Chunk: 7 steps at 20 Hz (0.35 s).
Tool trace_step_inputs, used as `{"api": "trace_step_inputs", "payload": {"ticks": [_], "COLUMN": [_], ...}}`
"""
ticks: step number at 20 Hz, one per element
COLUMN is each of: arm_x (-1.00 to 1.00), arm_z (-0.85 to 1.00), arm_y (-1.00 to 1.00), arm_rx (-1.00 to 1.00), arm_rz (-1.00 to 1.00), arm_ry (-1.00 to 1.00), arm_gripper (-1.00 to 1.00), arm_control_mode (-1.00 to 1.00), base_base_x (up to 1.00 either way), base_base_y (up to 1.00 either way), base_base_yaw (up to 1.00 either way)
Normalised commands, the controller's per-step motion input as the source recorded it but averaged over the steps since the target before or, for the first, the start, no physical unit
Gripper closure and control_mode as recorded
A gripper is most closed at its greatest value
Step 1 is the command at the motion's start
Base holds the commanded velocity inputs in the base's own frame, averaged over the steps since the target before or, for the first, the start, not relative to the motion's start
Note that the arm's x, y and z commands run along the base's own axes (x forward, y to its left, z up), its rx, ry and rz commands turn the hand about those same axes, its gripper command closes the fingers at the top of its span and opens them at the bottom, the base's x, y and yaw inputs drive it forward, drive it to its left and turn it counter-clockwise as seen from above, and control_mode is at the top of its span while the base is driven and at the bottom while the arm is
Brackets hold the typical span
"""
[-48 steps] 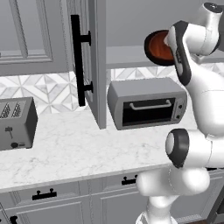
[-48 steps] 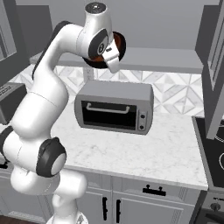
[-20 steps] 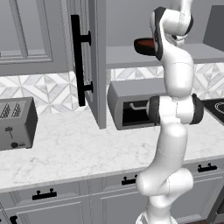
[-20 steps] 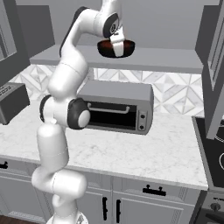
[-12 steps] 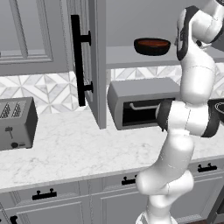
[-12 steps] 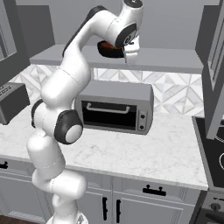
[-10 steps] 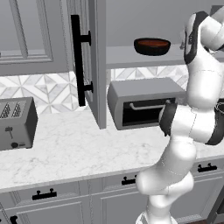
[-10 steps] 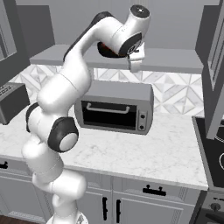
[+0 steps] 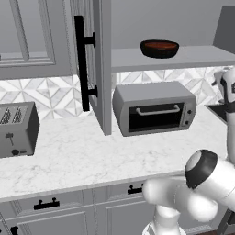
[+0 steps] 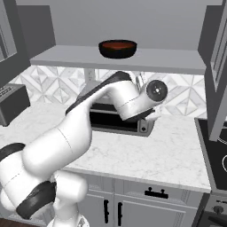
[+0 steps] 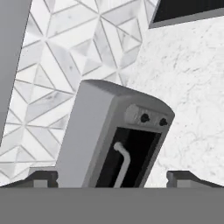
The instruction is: Pick up the bowls on the counter and stack them on top of one another in the open cabinet. Place the smaller bowl on top of the larger bowl.
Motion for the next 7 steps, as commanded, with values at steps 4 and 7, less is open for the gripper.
{"api": "trace_step_inputs", "payload": {"ticks": [4,7], "arm_x": [-1.00,-0.84], "arm_z": [-1.00,-0.41], "arm_y": [-0.52,0.18], "arm_rx": [0.00,0.00], "arm_rz": [0.03,0.22], "arm_ry": [-0.35,-0.12], "arm_gripper": [-1.00,-1.00], "arm_control_mode": [-1.00,-1.00], "base_base_x": [0.00,0.00], "base_base_y": [0.00,0.00], "base_base_yaw": [0.00,0.00]}}
